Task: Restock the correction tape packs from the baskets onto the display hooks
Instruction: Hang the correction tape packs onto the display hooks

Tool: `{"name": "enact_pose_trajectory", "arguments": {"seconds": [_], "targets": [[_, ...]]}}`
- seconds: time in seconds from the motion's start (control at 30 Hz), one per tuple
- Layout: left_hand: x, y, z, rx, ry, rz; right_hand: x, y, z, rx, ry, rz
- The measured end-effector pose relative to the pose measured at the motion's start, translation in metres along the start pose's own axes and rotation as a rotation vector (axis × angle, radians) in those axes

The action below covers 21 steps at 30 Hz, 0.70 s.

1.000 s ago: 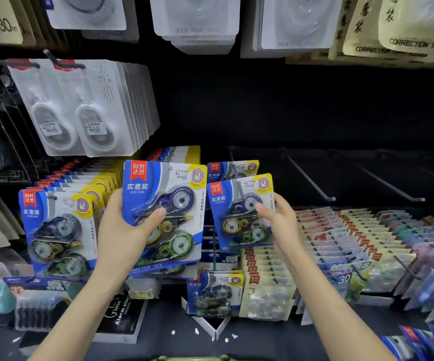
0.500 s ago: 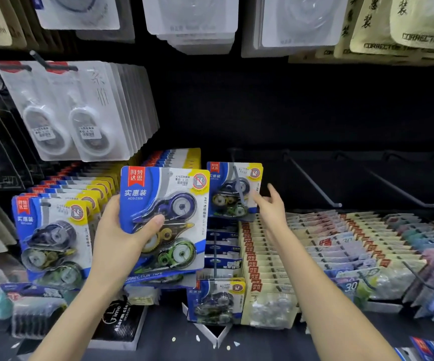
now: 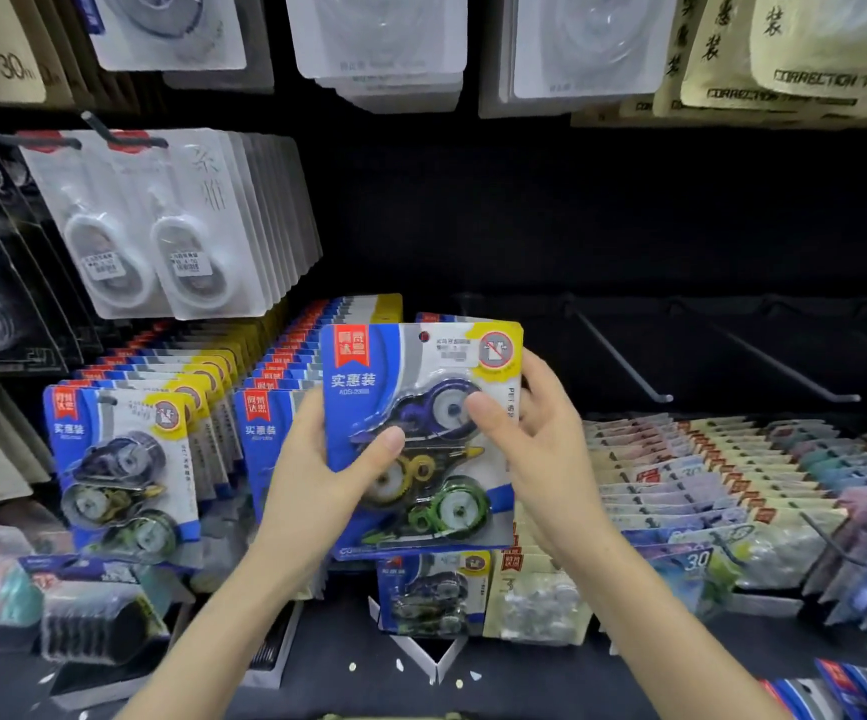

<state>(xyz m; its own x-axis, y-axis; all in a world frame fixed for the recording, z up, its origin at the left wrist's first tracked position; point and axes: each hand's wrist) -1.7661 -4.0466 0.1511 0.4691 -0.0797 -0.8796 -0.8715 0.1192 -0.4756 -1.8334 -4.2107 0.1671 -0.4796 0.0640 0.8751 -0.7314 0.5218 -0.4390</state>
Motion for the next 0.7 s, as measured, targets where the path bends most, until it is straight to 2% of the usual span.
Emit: {"name": "enact_pose_trajectory", "arguments": {"seconds": [0.07, 0.17, 0.23, 0.33, 0.5, 0.63, 0.7], "targets": [[0.004, -0.004, 0.006, 0.035, -0.159, -0.084, -0.002, 0.000, 0.010, -0.082, 0.042, 0.034], [0.014, -0.016, 0.018, -0.038, -0.554, -0.465, -0.010, 0.001, 0.030, -0.168, 0.151, 0.051], [0.025, -0.026, 0.023, -0.066, -0.732, -0.631, -0.015, 0.002, 0.040, -0.190, 0.208, 0.019], [0.041, -0.034, 0.023, -0.050, -0.925, -0.636, -0.018, 0.003, 0.046, -0.180, 0.222, -0.031], [0.058, -0.040, 0.021, 0.021, -1.105, -0.637, -0.016, 0.005, 0.045, -0.190, 0.313, 0.020], [0.060, -0.042, 0.022, 0.004, -1.119, -0.712, -0.019, 0.010, 0.042, -0.231, 0.652, 0.243], [0.060, -0.043, 0.023, 0.002, -1.110, -0.721, -0.020, 0.013, 0.041, -0.264, 0.744, 0.342]]}}
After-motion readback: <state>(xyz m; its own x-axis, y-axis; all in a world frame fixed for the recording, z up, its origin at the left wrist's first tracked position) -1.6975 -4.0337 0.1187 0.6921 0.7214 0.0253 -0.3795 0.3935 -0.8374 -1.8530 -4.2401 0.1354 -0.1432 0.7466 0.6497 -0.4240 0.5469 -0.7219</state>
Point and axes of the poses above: each hand's wrist, its own y-axis away from the middle knuckle, its own z-axis out of the back of the hand, x = y × z, and after that the axes turned 12 degrees about -x, right-handed
